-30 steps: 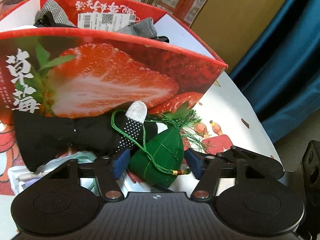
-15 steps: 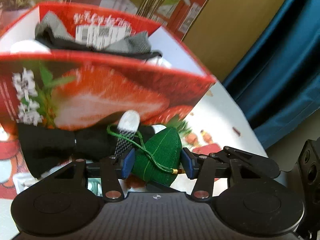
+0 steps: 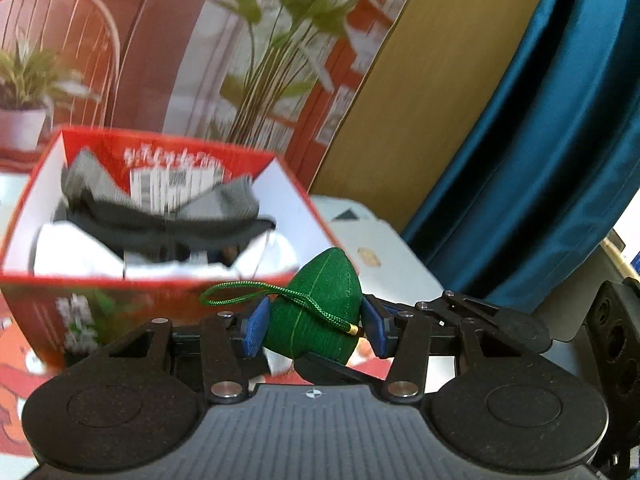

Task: Organize soft objects
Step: 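Lift the green pouch with the left tool and carry it over the box, then open the left tool to drop the pouch into the box, then withdraw both tools from the box toward the black glove, then close the left tool on the black glove while the right tool closes on its white tip, then lift the black glove with both tools and carry it over the box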

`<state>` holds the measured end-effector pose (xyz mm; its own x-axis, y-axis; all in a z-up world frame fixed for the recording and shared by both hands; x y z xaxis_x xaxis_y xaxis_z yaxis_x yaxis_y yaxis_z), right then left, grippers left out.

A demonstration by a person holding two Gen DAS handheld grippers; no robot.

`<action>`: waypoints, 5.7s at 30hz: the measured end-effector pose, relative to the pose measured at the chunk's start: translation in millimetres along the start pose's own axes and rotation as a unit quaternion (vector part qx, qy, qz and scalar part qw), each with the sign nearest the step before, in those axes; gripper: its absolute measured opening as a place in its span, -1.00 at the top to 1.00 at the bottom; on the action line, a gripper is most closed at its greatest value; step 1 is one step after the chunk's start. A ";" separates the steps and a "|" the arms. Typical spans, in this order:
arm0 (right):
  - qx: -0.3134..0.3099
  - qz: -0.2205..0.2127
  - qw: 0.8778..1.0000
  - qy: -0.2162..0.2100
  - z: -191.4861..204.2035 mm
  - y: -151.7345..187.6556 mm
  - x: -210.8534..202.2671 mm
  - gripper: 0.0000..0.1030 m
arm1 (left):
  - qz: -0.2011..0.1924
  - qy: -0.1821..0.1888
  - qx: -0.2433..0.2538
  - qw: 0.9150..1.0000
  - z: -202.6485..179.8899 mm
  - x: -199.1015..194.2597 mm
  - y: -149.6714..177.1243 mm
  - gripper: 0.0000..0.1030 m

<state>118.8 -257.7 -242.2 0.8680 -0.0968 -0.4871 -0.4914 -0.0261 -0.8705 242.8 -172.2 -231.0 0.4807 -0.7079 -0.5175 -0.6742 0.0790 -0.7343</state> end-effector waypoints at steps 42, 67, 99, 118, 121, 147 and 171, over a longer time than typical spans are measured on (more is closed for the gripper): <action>-0.077 0.002 0.997 -0.023 -19.9 -74.9 139.5 -0.01 | -0.019 -0.057 -0.003 0.998 80.9 42.8 -90.5 -0.02; 0.052 0.015 0.996 0.066 -63.2 -33.5 98.4 -0.17 | -0.059 -0.147 0.001 0.987 102.4 -19.8 -60.0 -0.02; 0.129 0.069 0.988 0.050 -17.0 80.6 78.3 -0.14 | 0.038 -0.205 -0.052 0.977 141.9 -10.0 71.9 -0.04; 0.120 0.091 0.988 0.042 -8.9 98.8 103.2 -0.08 | -0.001 -0.214 -0.008 0.977 136.5 -4.8 95.6 -0.01; 0.120 0.091 0.988 0.041 -8.7 99.5 103.8 -0.08 | -0.007 -0.211 -0.016 0.977 137.0 -6.9 96.5 0.00; 0.098 0.079 0.992 0.006 0.5 98.3 102.9 0.43 | -0.019 -0.172 -0.052 0.984 146.5 -14.9 97.5 0.27; 0.089 0.059 0.994 -0.006 7.6 89.7 84.6 0.86 | -0.019 -0.169 -0.031 0.985 115.3 -36.5 83.8 0.79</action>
<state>148.8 -260.6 -362.0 0.8062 -0.0765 -0.5867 -0.5707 0.1612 -0.8052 233.4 -58.8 -324.3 0.6588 -0.4343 -0.6143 -0.6799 0.0058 -0.7333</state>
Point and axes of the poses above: each gripper's, at about its wrist camera, not at the fingertips, and x roughly the way its jaws point, z to its left, y to its underside, the point moved 6 cm from there along x, roughly the way its jaws point, and after that the axes turned 4 degrees about -x, right-handed, at the moved point
